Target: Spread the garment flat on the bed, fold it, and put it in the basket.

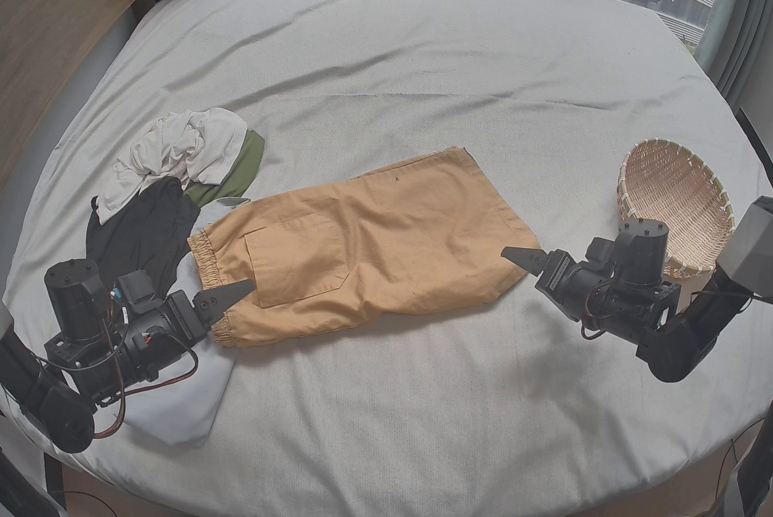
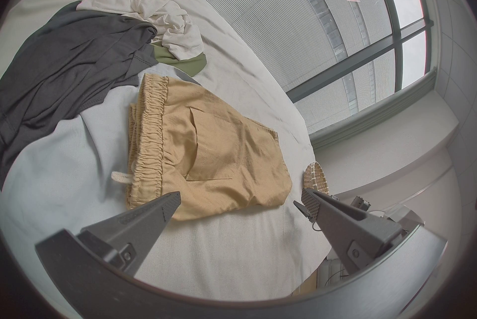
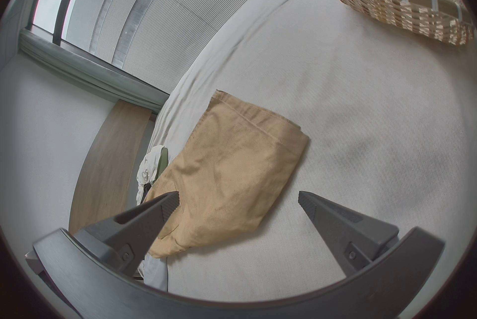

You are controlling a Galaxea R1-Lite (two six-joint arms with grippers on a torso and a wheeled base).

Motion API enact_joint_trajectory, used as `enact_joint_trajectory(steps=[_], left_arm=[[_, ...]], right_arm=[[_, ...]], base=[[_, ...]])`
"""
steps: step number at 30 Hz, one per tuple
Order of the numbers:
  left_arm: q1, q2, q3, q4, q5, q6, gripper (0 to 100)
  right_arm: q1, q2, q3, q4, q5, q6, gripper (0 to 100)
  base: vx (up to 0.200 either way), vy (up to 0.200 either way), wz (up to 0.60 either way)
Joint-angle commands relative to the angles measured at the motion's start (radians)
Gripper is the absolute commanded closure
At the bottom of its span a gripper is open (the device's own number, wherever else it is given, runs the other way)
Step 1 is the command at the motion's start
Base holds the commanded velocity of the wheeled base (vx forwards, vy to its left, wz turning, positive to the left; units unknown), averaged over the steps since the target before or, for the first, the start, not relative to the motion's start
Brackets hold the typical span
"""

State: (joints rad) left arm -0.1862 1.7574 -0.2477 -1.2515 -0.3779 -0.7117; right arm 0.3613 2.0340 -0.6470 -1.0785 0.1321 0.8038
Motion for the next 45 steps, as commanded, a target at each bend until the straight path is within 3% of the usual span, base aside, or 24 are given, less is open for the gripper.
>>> enact_joint_trajectory(steps=[1,16,22,37,38,45], left_arm=[[-0.009,-0.003,0.002,0.000,0.001,0.001,0],[-0.006,-0.010,0.010,-0.002,0.011,0.001,0],[-0.001,-0.012,0.005,-0.002,0.013,0.003,0],[0.001,-0.010,0.018,-0.002,0.016,0.005,0],[0.001,-0.010,0.018,-0.002,0.014,0.005,0],[0.001,-0.009,0.025,-0.002,0.016,0.005,0]], right_arm=[[0.008,0.054,-0.016,-0.003,0.000,0.006,0],[0.030,0.178,-0.189,0.006,0.000,0.075,0],[0.036,0.219,-0.260,-0.006,-0.002,0.153,0],[0.039,0.282,-0.270,-0.144,-0.034,0.170,0],[0.039,0.282,-0.267,-0.150,-0.034,0.170,100],[0.038,0.284,-0.240,-0.162,-0.039,0.172,100]], base=[[0.000,0.000,0.00],[0.000,0.000,0.00],[0.000,0.000,0.00],[0.000,0.000,0.00],[0.000,0.000,0.00],[0.000,0.000,0.00]])
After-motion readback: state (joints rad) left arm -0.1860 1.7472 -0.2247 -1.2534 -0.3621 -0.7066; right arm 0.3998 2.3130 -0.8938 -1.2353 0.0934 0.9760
